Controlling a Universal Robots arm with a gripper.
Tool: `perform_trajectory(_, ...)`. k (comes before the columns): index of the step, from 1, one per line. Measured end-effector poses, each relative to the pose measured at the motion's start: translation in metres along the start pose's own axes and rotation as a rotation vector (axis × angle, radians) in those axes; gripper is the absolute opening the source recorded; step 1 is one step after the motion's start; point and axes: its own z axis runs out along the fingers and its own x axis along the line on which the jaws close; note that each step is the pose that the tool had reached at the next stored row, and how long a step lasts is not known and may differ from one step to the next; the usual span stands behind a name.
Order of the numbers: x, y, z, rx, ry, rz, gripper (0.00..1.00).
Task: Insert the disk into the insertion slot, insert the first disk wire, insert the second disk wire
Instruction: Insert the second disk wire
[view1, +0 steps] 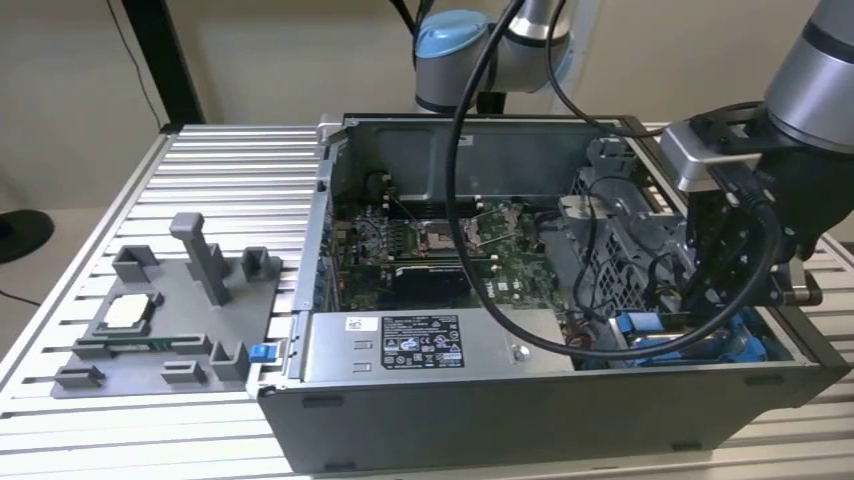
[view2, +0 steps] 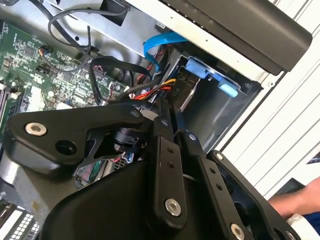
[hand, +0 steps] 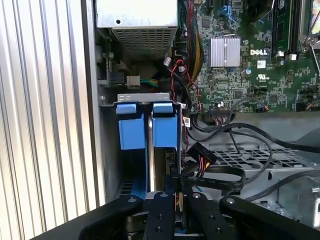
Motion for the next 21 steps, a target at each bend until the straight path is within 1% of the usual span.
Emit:
perform_trajectory(14,0.0002,0.0001,0.0036,0.0,0.0001,0.0,0.0)
perform_trajectory(16,0.0002,0.0003,0.0058,0.0,0.0007,0.0,0.0)
perform_trajectory(21,0.0003,0.0003,0.0069,0.0,0.001,0.0,0.0)
